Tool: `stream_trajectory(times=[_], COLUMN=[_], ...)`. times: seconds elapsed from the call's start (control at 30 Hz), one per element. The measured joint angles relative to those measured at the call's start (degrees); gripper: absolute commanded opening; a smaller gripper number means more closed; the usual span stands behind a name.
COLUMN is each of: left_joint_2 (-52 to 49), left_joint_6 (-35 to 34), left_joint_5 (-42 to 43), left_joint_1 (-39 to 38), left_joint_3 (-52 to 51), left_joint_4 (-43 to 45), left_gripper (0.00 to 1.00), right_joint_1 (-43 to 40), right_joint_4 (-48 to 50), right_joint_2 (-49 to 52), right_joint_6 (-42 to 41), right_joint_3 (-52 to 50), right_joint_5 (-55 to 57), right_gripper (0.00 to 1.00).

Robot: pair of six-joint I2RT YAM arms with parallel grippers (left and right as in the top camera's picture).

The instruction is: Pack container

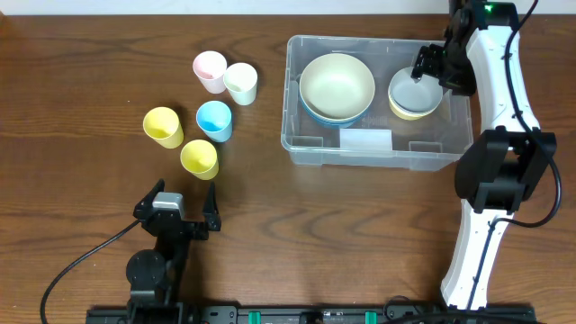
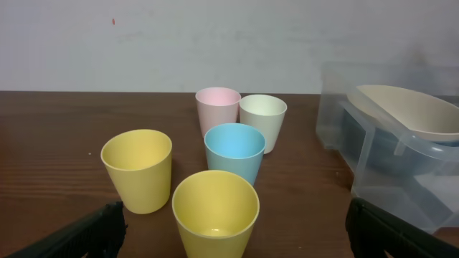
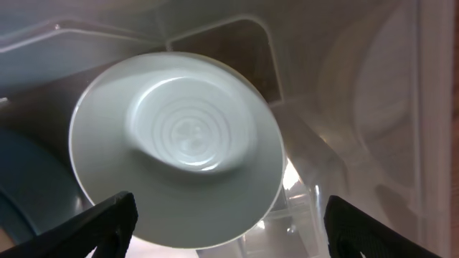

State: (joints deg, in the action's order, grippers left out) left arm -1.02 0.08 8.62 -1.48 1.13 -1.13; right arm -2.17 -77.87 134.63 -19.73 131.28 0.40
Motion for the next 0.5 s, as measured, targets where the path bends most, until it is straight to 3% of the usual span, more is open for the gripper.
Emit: stream_trajectory(times=[0.5], left_joint_2=[0.00], left_joint_6=[0.00], left_joint_5=[0.00], left_joint_1=[0.00], left_joint_3=[0.00], left_joint_4=[0.00], left_gripper=[0.98], right_joint_1=[-0.26], right_joint_4=[-1.03], right_joint_2=[-5.33], right_joint_6=[3.43], right_joint_3=[7.65], right_joint_5=[-15.91], right_gripper=[0.87])
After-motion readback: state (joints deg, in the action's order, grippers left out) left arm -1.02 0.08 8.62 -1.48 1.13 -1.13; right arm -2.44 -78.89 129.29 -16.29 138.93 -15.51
